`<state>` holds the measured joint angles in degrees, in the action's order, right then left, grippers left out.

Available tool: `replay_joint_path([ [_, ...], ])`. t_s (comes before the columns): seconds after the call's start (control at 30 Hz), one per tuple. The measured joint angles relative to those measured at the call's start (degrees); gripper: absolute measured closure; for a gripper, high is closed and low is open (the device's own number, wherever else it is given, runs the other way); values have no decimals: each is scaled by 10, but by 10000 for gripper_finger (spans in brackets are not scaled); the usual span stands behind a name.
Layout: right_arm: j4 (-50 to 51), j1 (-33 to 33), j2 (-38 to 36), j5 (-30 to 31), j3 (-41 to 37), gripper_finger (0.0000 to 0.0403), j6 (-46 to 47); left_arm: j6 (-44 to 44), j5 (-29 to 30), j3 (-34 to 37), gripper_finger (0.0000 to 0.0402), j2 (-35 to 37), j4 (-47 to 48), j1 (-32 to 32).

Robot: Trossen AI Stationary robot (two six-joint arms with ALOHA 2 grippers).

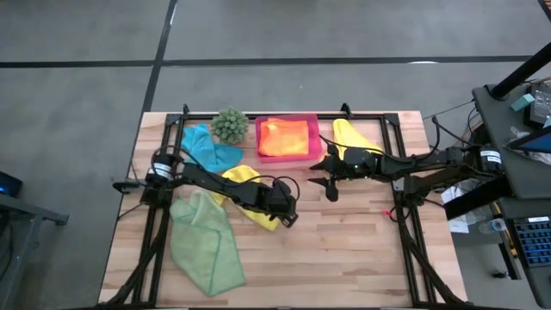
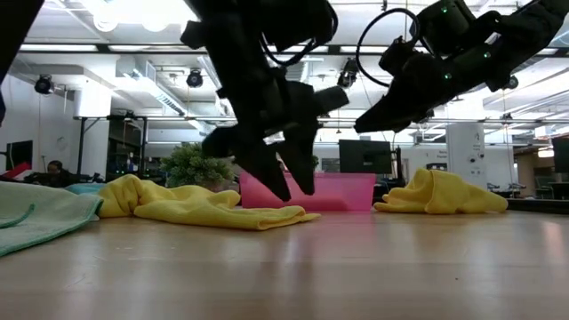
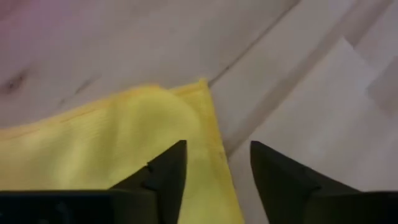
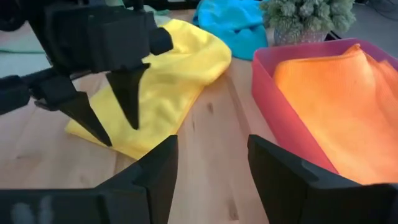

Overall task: Fold microfiber towels
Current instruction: Fold the bottom yellow microfiber towel

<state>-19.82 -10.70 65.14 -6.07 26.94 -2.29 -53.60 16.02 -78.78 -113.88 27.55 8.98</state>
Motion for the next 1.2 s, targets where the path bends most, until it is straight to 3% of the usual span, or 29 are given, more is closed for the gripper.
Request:
replay_joint_path([
  [0.13, -2, 0, 0, -2, 0, 218, 2, -1, 15, 12, 212, -11, -24, -7],
  [0.43, -4, 0, 2, -2, -1, 220, 9, 0, 32, 20, 215, -32, -40, -8],
  [0.6, -3, 0, 2, -2, -1, 220, 9, 19, 29, 18, 264, -31, -46, -9],
  [0.83, -1, 0, 2, -1, -8, 220, 6, 99, 31, 19, 390, -24, -44, -2],
  [1.0, -1, 3, 2, -2, -10, 220, 11, 146, 34, 17, 400, 5, -42, 14],
  [1.2, -8, 44, 1, -4, -10, 220, 16, 225, 36, 19, 401, 89, -45, 46],
])
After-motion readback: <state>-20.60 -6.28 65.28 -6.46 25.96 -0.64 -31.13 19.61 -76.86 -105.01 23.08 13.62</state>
